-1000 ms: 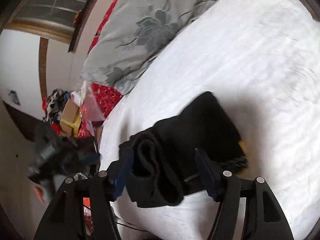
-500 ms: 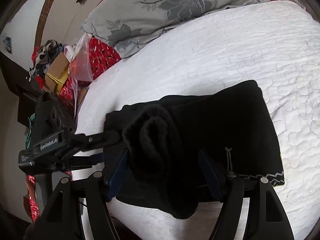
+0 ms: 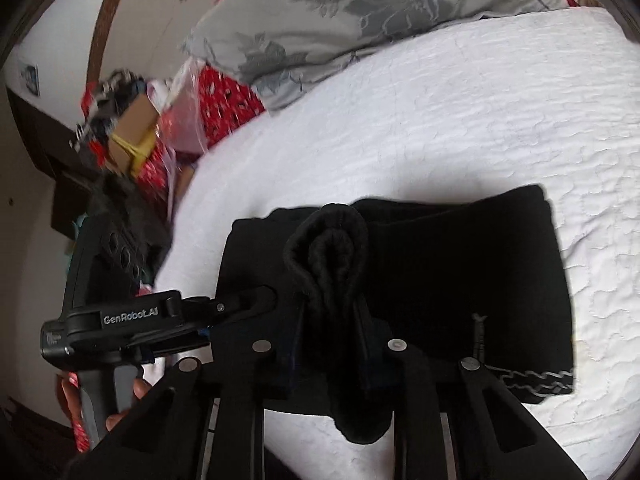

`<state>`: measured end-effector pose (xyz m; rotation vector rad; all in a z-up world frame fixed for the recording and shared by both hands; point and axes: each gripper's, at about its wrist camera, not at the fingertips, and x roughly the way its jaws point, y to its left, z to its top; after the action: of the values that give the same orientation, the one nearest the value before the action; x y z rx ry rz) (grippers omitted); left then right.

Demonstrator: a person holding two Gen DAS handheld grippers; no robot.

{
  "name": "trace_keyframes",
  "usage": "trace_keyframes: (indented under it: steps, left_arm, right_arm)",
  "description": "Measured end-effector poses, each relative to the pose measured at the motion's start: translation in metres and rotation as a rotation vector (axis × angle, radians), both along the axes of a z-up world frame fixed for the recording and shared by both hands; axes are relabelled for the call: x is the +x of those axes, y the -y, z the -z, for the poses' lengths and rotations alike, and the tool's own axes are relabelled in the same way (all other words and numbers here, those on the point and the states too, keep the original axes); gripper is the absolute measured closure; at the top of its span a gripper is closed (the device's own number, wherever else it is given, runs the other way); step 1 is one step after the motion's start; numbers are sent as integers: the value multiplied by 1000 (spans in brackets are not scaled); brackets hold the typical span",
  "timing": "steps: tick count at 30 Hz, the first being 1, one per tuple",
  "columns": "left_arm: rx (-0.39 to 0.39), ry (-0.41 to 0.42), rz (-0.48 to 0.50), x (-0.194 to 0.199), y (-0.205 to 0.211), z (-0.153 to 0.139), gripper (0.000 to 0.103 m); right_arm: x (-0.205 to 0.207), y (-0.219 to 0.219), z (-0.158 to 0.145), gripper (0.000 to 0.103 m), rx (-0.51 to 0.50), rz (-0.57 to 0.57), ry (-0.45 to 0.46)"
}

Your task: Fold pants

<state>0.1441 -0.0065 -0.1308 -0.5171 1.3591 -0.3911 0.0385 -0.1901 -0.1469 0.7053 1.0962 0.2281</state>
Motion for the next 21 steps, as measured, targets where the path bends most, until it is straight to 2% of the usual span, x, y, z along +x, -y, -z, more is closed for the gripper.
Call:
trace_keyframes:
  steps: [2, 3, 6, 8, 10, 12, 15, 16, 18, 19, 20, 21]
  left_arm:
    - [-18, 27, 23, -4, 14, -14, 75]
    - [-1, 47, 47, -5, 26, -19, 74]
    - [80, 56, 94, -7, 56, -11, 71]
    - [150, 52, 110, -8, 71, -2, 65]
    - [231, 37, 124, -8, 89, 12, 44]
    - [298, 41, 142, -10, 102, 21, 35]
    - [263, 45, 137, -15, 105, 14, 33]
    - [230, 34, 128, -17, 99, 11, 33]
    - [146, 44, 103, -21, 80, 0, 33]
    - [129, 55, 86, -20, 73, -5, 32]
    - [115, 75, 59, -20, 65, -11, 30]
    - [118, 90, 34, -17, 58, -15, 24]
  right_arm:
    - [-4, 13, -9, 81, 17, 24, 20]
    - [-8, 22, -15, 81, 25, 39, 34]
    - [-13, 45, -20, 81, 10, 74, 42]
    - [-14, 53, -11, 81, -13, 87, 10]
    - [-15, 56, 1, 81, -69, 88, -14]
    - [-18, 59, 14, 80, -112, 92, -36]
    - [-22, 66, 23, 79, -88, 99, -44]
    - [-23, 67, 21, 75, -73, 93, -37]
    - [-24, 73, 17, 74, -26, 76, -31]
    - [-24, 75, 15, 71, -5, 81, -25]
    - [-25, 79, 13, 64, 23, 89, -13]
    - [-26, 85, 9, 60, 48, 108, 3]
